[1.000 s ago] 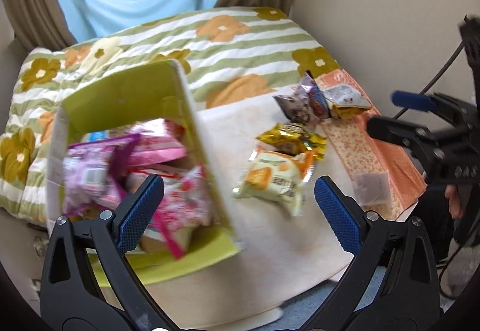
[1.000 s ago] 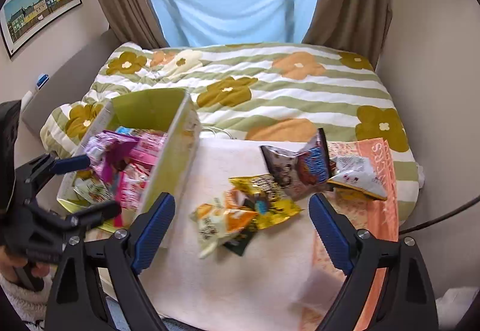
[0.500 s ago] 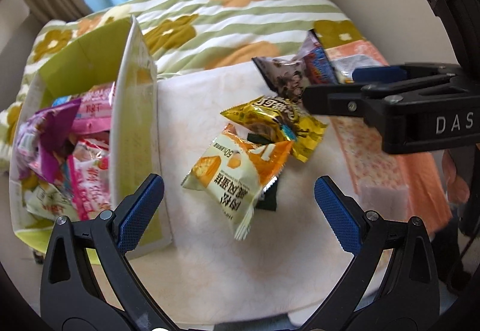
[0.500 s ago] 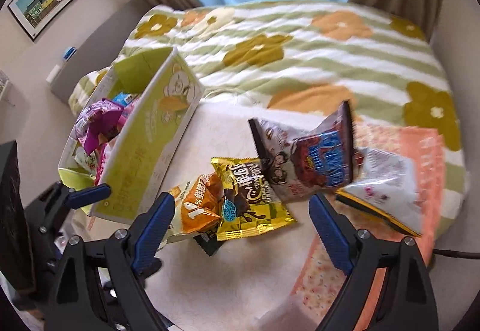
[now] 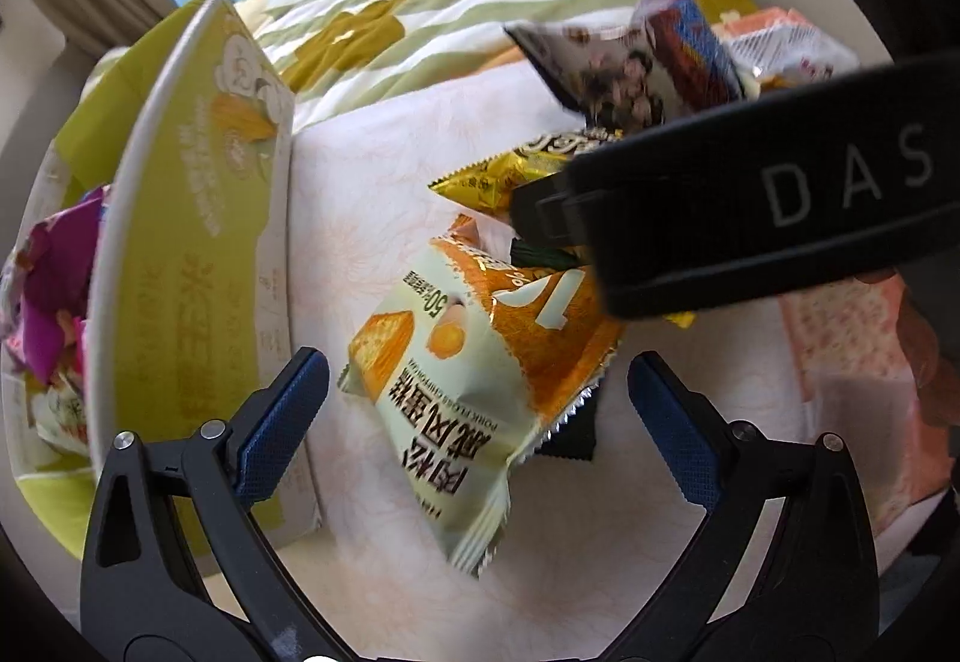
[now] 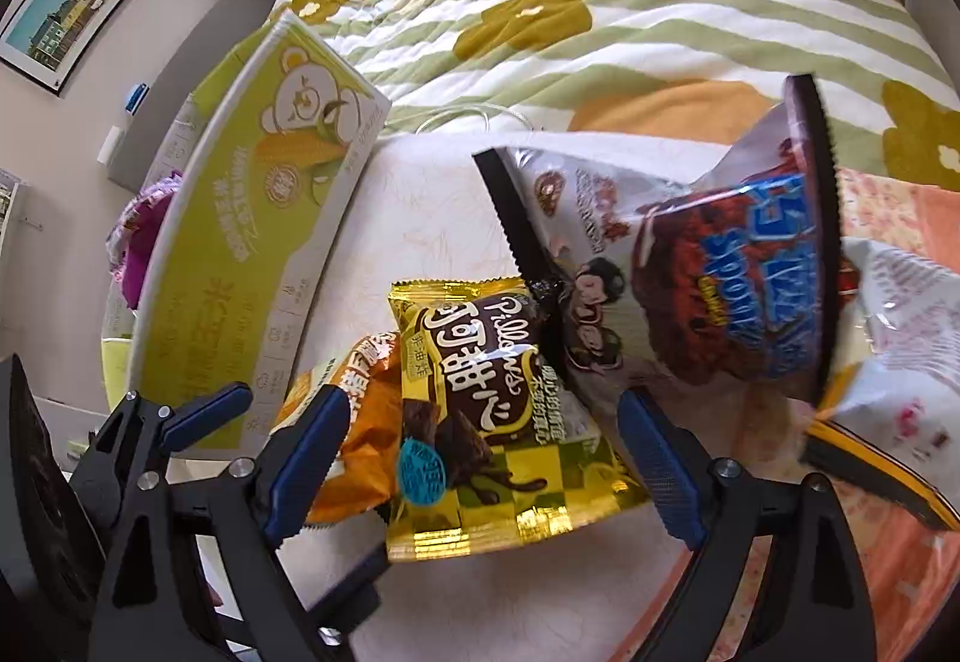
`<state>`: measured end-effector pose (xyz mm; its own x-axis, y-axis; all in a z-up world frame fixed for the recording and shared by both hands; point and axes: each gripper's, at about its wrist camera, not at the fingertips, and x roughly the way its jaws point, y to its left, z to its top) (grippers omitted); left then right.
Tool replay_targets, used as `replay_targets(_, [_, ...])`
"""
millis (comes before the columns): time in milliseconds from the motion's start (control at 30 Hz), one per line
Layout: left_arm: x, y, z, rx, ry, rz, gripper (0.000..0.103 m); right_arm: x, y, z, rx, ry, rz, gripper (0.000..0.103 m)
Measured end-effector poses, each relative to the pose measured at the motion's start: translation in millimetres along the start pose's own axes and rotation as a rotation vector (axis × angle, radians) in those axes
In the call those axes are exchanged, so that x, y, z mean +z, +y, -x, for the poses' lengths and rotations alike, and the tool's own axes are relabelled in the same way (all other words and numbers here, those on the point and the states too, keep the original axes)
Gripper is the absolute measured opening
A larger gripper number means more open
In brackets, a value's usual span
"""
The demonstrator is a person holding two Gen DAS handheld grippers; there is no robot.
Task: Organize snacks
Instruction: 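Grasp an orange-white pastry bag with the left tool while the right tool grasps a gold chocolate bag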
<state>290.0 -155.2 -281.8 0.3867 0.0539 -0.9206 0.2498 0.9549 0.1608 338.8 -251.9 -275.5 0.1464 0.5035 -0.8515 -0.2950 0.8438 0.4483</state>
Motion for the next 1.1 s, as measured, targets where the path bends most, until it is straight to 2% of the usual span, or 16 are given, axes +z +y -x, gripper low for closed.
replay_targets(100, [1,2,-10,-0.014,0.017,0.007,0.090,1,1,-9,0.008,0.019,-0.002,0.089])
replay_targets(267, [1,6,-18,0.004,0.031,0.001,0.084,4,0,-19,0.005,0.038,-0.003,0.087])
replay_targets(567, [-2,3,-14,0.015,0.027,-0.034,0.063,2,-4,-24,0.005,0.058,-0.001,0.074])
replay_targets(900, [-12,3,-3,0.014,0.037,-0.020,0.060,0,0,-29,0.000,0.060,0.016,0.065])
replay_targets(1100, [6,13,-12,0.020,0.028,-0.003,0.060,-8,7,-20,0.013,0.042,0.036,0.060])
